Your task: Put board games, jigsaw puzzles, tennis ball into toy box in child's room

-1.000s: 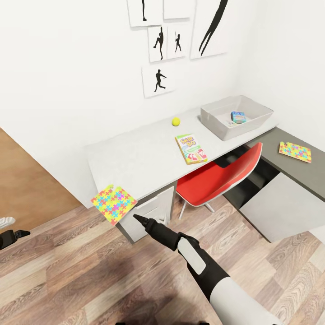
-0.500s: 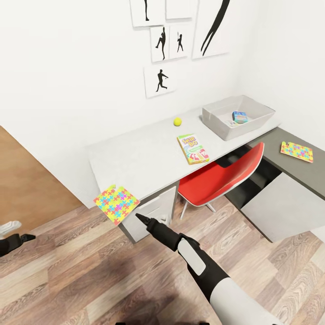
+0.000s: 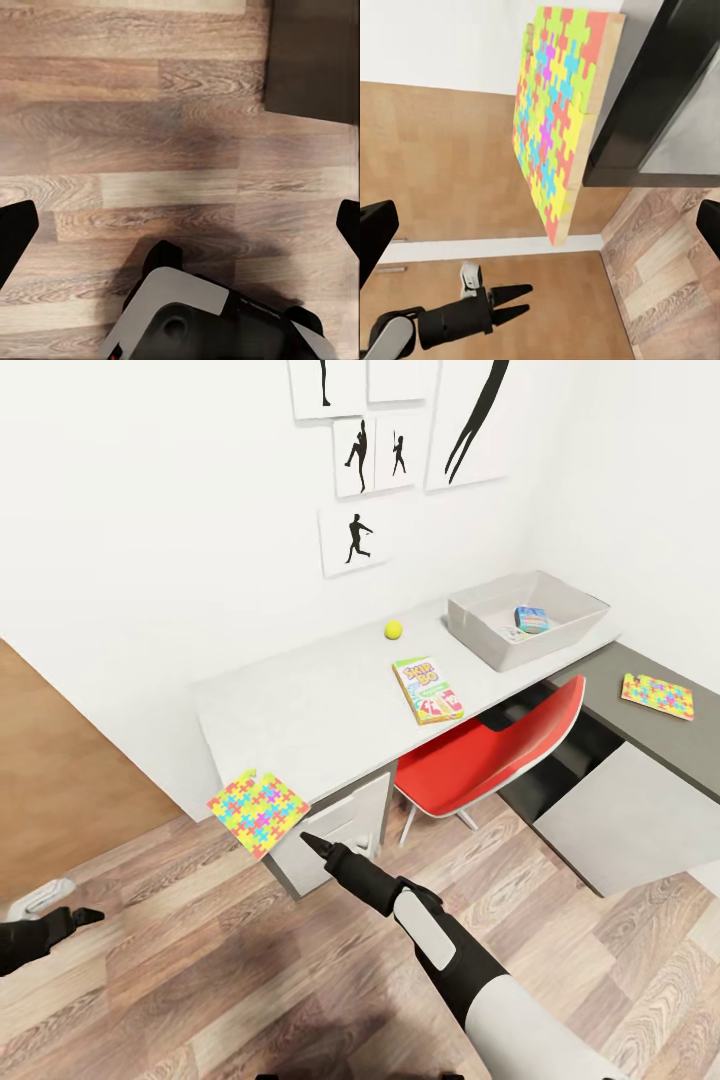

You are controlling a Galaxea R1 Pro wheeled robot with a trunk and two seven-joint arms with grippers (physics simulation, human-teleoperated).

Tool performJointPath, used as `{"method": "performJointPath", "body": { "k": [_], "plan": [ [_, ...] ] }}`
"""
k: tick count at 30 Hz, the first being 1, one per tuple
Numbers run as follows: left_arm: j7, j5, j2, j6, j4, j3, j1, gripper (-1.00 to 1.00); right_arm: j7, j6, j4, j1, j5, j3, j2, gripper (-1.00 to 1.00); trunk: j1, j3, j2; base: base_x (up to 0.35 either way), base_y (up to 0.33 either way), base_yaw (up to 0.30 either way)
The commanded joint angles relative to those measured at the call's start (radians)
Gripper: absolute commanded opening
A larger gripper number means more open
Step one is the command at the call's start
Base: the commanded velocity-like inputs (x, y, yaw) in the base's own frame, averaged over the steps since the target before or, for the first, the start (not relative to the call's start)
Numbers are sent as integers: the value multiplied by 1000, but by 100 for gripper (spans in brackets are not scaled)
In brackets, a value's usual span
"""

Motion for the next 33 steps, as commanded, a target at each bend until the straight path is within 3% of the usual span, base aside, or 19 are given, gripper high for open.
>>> {"method": "performJointPath", "body": {
  "k": [1,5,10,33],
  "plan": [
    [-7,-1,-6,6,2,3,-1,100,1,6,-1,-1,-10,0,0,100,0,-1,-2,0,0,0],
    [-17,-2,-39,4,10,2,-1,100,0,9,-3,0,-8,1,0,100,0,-1,-2,0,0,0],
    [-17,-8,-60,2,12,1,-1,100,0,9,-4,-1,-10,4,0,100,0,-1,-2,0,0,0],
    [-21,1,-90,4,14,4,-1,100,4,7,-7,1,-9,17,0,100,0,-1,-2,32,43,0]
  ]
}}
